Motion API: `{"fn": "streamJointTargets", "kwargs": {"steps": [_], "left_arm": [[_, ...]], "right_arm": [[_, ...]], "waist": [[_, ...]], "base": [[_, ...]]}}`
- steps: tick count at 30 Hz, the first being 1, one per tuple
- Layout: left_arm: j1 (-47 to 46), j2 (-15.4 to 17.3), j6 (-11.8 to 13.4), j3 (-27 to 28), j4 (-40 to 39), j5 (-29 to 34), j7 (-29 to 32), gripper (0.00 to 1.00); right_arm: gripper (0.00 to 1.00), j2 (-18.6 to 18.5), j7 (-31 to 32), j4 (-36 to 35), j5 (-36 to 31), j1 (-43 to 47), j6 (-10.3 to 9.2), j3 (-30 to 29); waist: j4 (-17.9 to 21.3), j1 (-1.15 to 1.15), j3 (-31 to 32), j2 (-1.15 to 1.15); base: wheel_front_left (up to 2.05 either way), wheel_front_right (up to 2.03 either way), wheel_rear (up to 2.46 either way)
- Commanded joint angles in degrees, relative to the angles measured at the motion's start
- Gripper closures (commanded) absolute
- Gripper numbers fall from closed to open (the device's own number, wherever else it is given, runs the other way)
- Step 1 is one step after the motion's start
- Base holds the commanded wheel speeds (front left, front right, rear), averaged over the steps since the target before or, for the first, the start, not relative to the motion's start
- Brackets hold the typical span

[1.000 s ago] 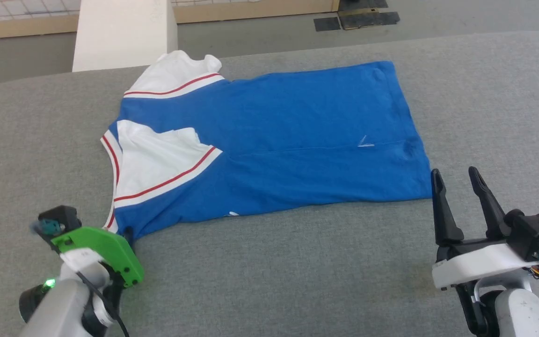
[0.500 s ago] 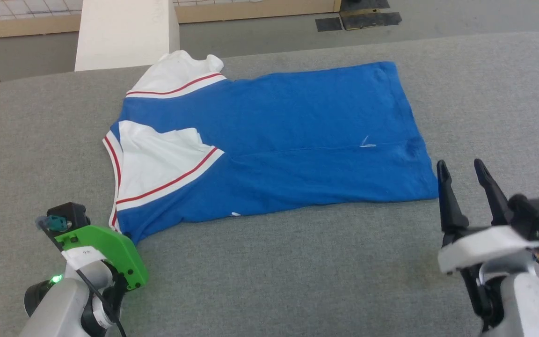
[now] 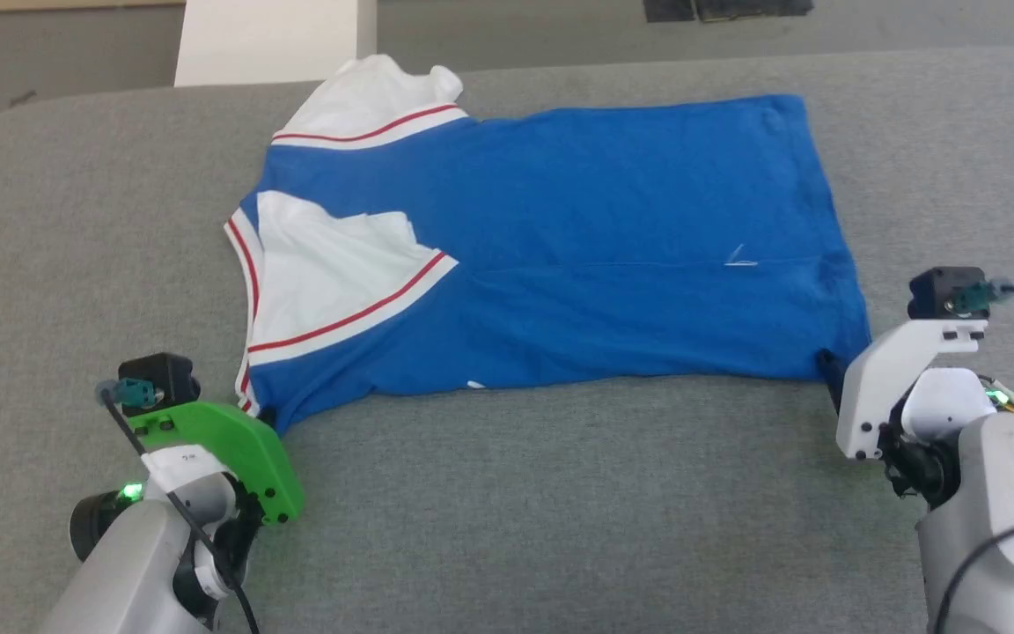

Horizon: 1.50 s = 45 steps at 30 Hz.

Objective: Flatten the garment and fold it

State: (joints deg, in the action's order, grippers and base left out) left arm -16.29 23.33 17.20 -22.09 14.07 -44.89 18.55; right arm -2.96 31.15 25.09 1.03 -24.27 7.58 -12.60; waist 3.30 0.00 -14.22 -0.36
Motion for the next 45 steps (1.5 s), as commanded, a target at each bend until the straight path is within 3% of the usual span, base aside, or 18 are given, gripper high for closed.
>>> {"fn": "streamJointTargets", "kwargs": {"steps": [1, 5, 6, 7, 8, 9, 14, 22, 27, 35, 45], "left_arm": [[-0.14, -0.54, -0.14, -0.66, 0.78, 0.31, 0.14, 1.00], [-0.41, -0.54, -0.45, -0.80, 0.83, 0.41, -0.32, 1.00], [-0.39, -0.51, -0.51, -0.82, 0.88, 0.41, -0.41, 1.00], [-0.35, -0.47, -0.58, -0.85, 0.94, 0.41, -0.50, 1.00], [-0.32, -0.46, -0.60, -0.87, 0.96, 0.41, -0.56, 1.00], [-0.29, -0.45, -0.58, -0.88, 0.99, 0.41, -0.65, 1.00], [0.03, -0.41, -0.98, -0.47, 0.58, 0.92, -3.41, 1.00], [3.87, -0.23, -1.01, 2.61, -2.42, 3.89, -17.80, 1.00], [9.56, 0.13, 0.20, 3.23, -5.61, 4.42, -21.38, 1.00], [19.80, 1.61, 4.33, 0.72, -12.19, 4.14, -15.82, 1.00], [21.74, 1.61, 3.39, -4.85, -11.83, 2.74, -7.09, 1.00]], "right_arm": [[0.00, 0.08, 2.79, 0.05, -0.91, -1.22, -0.09, -0.15], [0.00, 0.08, 11.73, -0.33, -0.33, -1.20, -0.09, -0.33], [0.44, 0.08, 14.01, -0.61, -0.07, -0.98, -0.09, -0.22], [0.75, 0.08, 16.51, -1.28, 0.40, -0.68, -0.09, 0.06], [0.93, 0.08, 17.95, -2.15, 0.65, -0.41, -0.09, 0.24], [1.00, 0.08, 19.09, -3.49, 0.66, -0.02, -0.09, 0.51], [1.00, 0.08, 15.60, -9.89, 0.72, 2.35, -0.09, 0.70], [1.00, 0.08, -5.75, -15.41, 6.02, 8.96, -0.09, 0.30], [1.00, 0.08, -12.52, -17.84, 7.84, 15.20, -0.09, -0.44], [1.00, 0.08, -5.47, -21.83, 7.48, 25.28, -0.09, -1.58], [1.00, 0.08, 3.37, -16.44, 3.83, 27.30, -0.09, -2.38]], "waist": [[-1.12, 0.00, -1.16, 0.36], [-1.75, 0.00, -1.70, 0.36], [-1.83, 0.00, -1.75, 0.36], [-1.90, 0.00, -1.79, 0.36], [-1.94, 0.00, -1.81, 0.36], [-1.96, 0.00, -1.81, 0.36], [-1.91, 0.00, -0.76, 0.36], [-1.39, 0.00, 3.73, 0.36], [-1.22, 0.00, 6.25, 0.36], [-0.78, 0.00, 7.08, 0.36], [-1.37, 0.00, 4.87, 0.36]], "base": [[0.00, 0.00, 0.00], [0.00, 0.00, 0.00], [0.00, 0.00, 0.00], [0.00, 0.00, 0.00], [0.00, 0.00, 0.00], [0.00, 0.00, 0.00], [0.00, 0.00, 0.00], [0.00, 0.00, 0.00], [0.00, 0.00, 0.00], [0.00, 0.00, 0.00], [0.00, 0.00, 0.00]]}}
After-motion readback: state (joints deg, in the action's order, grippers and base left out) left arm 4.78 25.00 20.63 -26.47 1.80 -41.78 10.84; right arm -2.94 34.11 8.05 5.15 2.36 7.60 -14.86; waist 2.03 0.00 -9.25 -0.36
